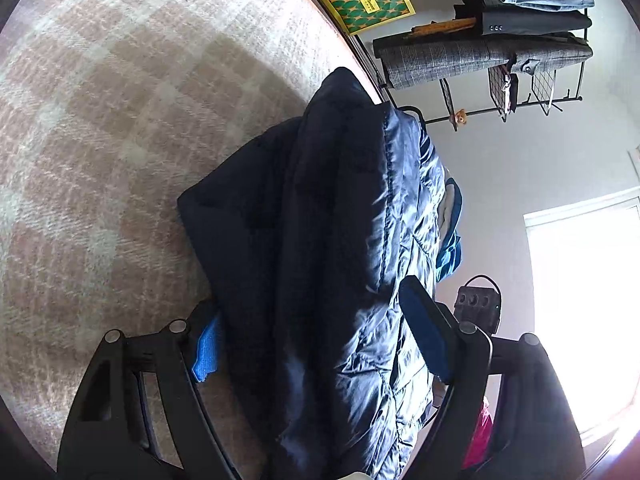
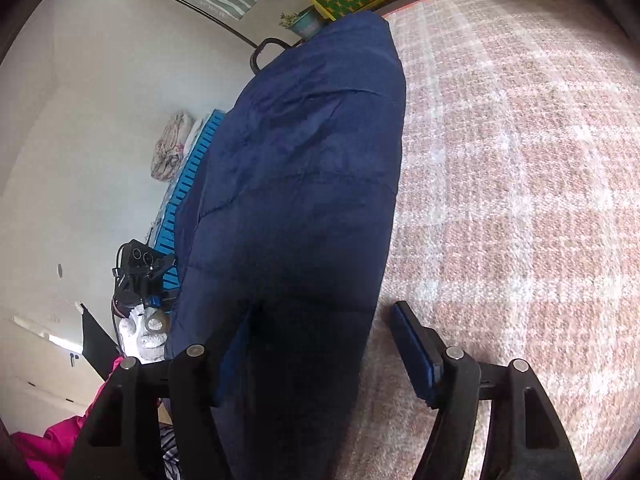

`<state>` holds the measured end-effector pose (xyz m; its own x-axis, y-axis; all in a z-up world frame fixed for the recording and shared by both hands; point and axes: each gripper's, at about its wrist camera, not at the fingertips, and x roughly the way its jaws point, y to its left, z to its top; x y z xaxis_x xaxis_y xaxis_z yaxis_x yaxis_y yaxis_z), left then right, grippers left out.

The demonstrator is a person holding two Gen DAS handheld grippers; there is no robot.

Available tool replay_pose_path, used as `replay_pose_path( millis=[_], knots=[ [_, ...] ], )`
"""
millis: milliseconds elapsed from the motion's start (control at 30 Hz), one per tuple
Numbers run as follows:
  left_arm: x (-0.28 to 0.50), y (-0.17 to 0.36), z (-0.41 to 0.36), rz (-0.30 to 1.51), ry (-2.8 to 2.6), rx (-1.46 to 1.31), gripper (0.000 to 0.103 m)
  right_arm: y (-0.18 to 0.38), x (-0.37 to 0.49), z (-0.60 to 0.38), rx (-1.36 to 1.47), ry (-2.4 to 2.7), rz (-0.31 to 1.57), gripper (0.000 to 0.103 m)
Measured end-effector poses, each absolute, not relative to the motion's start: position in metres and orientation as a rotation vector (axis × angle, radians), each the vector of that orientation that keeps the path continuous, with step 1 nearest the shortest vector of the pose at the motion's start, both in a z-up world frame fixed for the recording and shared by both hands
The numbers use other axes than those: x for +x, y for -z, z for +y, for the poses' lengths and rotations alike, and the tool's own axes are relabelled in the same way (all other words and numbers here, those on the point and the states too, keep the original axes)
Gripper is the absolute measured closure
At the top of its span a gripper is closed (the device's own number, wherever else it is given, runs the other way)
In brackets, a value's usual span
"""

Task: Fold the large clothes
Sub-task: 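Lift the folded jacket with both tools and carry it toward the clothes rack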

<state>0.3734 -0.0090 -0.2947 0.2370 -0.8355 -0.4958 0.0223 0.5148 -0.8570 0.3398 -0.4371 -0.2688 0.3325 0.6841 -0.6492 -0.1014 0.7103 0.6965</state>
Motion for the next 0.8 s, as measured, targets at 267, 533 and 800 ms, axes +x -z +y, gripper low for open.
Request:
replay_pose_path(
  millis=[267, 533, 800],
  knots=[
    [0.386, 0.291, -0.031, 1.198, 0.625, -0.745, 0.054, 0.269, 0.35, -0.426, 0.595, -0.502, 1.13, 0.045],
    [0.36, 0.244, -0.059, 1.1, 0.536, -0.457, 0.084, 0.226, 0.324, -0.396, 0.277, -0.337, 1.131, 0.075],
    [0.334, 0.209, -0.077, 1.031, 0.547, -0.362, 0.088, 0.185, 0.28, -0.373, 0.019, -0.241, 1.071, 0.085]
  ],
)
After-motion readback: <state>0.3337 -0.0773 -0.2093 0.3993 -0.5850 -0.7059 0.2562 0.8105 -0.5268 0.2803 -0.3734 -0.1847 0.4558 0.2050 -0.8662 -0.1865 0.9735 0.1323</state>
